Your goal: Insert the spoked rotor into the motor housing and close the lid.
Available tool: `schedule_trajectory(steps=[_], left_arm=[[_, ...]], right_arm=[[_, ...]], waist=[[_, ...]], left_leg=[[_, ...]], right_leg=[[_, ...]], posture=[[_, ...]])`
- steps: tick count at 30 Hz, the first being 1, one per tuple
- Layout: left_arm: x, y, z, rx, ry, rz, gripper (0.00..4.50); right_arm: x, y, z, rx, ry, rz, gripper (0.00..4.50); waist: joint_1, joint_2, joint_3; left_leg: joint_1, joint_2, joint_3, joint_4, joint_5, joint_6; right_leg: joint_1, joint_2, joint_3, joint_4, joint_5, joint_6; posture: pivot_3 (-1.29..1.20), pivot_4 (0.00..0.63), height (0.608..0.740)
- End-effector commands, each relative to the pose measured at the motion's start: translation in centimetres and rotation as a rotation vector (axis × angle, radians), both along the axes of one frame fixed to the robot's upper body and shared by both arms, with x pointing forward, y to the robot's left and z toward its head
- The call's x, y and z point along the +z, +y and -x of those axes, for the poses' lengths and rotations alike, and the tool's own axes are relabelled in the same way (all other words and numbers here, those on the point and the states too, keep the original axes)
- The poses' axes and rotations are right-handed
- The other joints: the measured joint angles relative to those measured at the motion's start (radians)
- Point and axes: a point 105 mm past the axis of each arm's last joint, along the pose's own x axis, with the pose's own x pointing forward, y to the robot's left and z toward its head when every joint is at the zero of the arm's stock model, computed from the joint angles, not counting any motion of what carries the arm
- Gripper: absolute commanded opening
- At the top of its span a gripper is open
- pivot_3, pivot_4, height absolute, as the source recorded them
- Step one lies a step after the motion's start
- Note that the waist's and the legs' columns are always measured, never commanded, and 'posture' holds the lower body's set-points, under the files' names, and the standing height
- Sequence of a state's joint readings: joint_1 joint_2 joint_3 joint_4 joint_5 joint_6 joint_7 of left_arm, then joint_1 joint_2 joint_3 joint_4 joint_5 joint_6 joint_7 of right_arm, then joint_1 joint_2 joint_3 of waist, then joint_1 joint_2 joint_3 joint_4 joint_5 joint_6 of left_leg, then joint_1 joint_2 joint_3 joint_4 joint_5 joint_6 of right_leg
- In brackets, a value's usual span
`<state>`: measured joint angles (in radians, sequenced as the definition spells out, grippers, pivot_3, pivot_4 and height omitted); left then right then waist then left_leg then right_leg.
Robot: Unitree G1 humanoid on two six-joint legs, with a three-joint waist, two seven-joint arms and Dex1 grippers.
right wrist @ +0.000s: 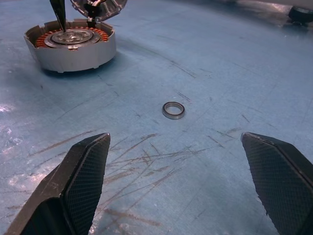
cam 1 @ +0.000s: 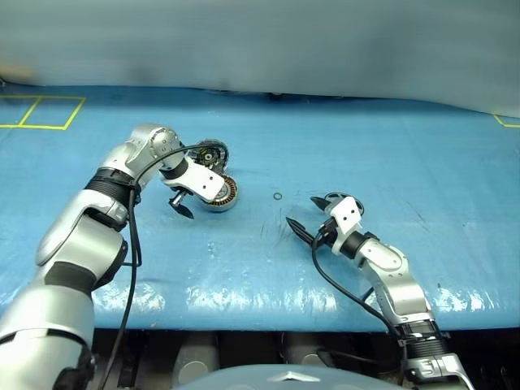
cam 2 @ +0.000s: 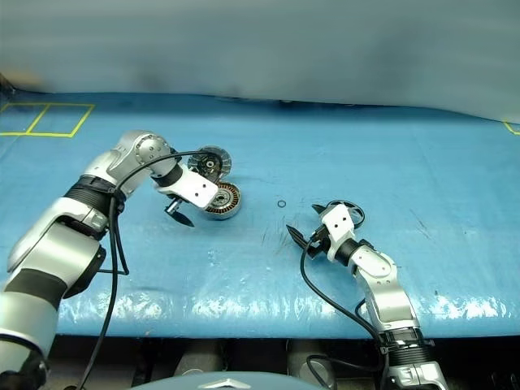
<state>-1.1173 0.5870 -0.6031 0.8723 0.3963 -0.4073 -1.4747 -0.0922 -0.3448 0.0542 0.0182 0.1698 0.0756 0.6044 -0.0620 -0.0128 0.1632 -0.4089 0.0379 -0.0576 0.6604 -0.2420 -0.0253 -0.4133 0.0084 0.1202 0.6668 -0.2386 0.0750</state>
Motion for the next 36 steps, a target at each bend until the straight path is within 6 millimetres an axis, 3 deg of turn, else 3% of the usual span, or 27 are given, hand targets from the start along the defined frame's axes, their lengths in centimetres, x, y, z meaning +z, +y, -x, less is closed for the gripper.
schedule_trajectory(steps=[1, 9, 16, 21, 22, 25, 29, 36], left_arm=[[1.1, -0.5, -0.7, 0.008, -0.038, 0.036, 4.50], [0.7, -0.9, -0.9, 0.022, -0.033, 0.054, 4.50], [-1.4, -0.9, -0.5, 0.026, 0.002, 0.014, 4.50], [-3.0, -1.4, -0.4, 0.018, -0.005, 0.021, 2.99], [-3.3, -1.4, -0.3, 0.017, -0.003, 0.018, 2.99], [-4.1, -1.2, 0.2, 0.014, 0.025, 0.006, 2.25], [-4.2, -1.0, -0.1, 0.000, -0.021, 0.002, 2.20], [-3.1, -2.9, 1.8, -0.146, -0.008, 0.032, 2.20]], right_arm=[[1.5, 0.0, -0.1, -0.004, -0.050, -0.018, 4.49], [1.4, 0.0, -0.1, -0.006, -0.047, -0.018, 4.49], [1.3, 0.1, 0.0, -0.008, -0.046, -0.023, 4.49], [1.4, 0.1, 0.1, -0.014, -0.049, -0.025, 4.50], [1.4, 0.0, 0.1, -0.015, -0.050, -0.025, 4.50], [1.5, -0.2, 0.3, -0.021, -0.051, -0.024, 4.50], [1.5, -0.3, 0.4, -0.026, -0.052, -0.023, 4.50], [1.4, -0.6, 0.7, -0.030, -0.044, -0.018, 4.50]], waist=[[0.000, 0.000, 0.000], [-0.001, 0.000, 0.000], [-0.002, 0.000, 0.000], [-0.004, 0.000, 0.000], [-0.004, 0.000, 0.000], [-0.003, 0.001, -0.001], [-0.003, 0.002, -0.002], [-0.003, 0.003, -0.002]], left_leg=[[0.000, 0.000, 0.000, 0.000, 0.000, 0.000], [-0.001, 0.000, 0.000, 0.000, 0.000, 0.000], [-0.001, 0.000, 0.000, 0.000, 0.000, 0.000], [0.000, 0.000, 0.000, 0.000, 0.000, 0.000], [0.000, 0.000, 0.000, 0.000, 0.000, 0.000], [0.001, 0.000, 0.000, 0.001, 0.000, 0.000], [0.005, -0.001, 0.000, 0.000, 0.000, 0.000], [0.008, -0.001, 0.000, 0.000, 0.000, 0.000]], right_leg=[[0.000, 0.000, 0.000, 0.000, 0.000, -0.001], [-0.001, 0.000, 0.000, 0.000, 0.001, -0.001], [0.000, 0.000, 0.000, 0.000, 0.001, -0.001], [0.000, 0.000, 0.000, 0.001, 0.001, -0.001], [0.000, 0.000, 0.000, 0.001, 0.001, -0.001], [0.001, 0.000, 0.000, 0.001, 0.001, -0.001], [0.006, 0.000, 0.001, 0.001, -0.001, 0.002], [0.007, 0.000, 0.001, 0.004, -0.001, 0.001]], posture=[[0.00, 0.150, 0.740], [0.00, 0.150, 0.740], [0.00, 0.150, 0.740], [0.00, 0.150, 0.740], [0.00, 0.150, 0.740], [0.00, 0.150, 0.740], [0.00, 0.150, 0.740], [0.00, 0.150, 0.740]])
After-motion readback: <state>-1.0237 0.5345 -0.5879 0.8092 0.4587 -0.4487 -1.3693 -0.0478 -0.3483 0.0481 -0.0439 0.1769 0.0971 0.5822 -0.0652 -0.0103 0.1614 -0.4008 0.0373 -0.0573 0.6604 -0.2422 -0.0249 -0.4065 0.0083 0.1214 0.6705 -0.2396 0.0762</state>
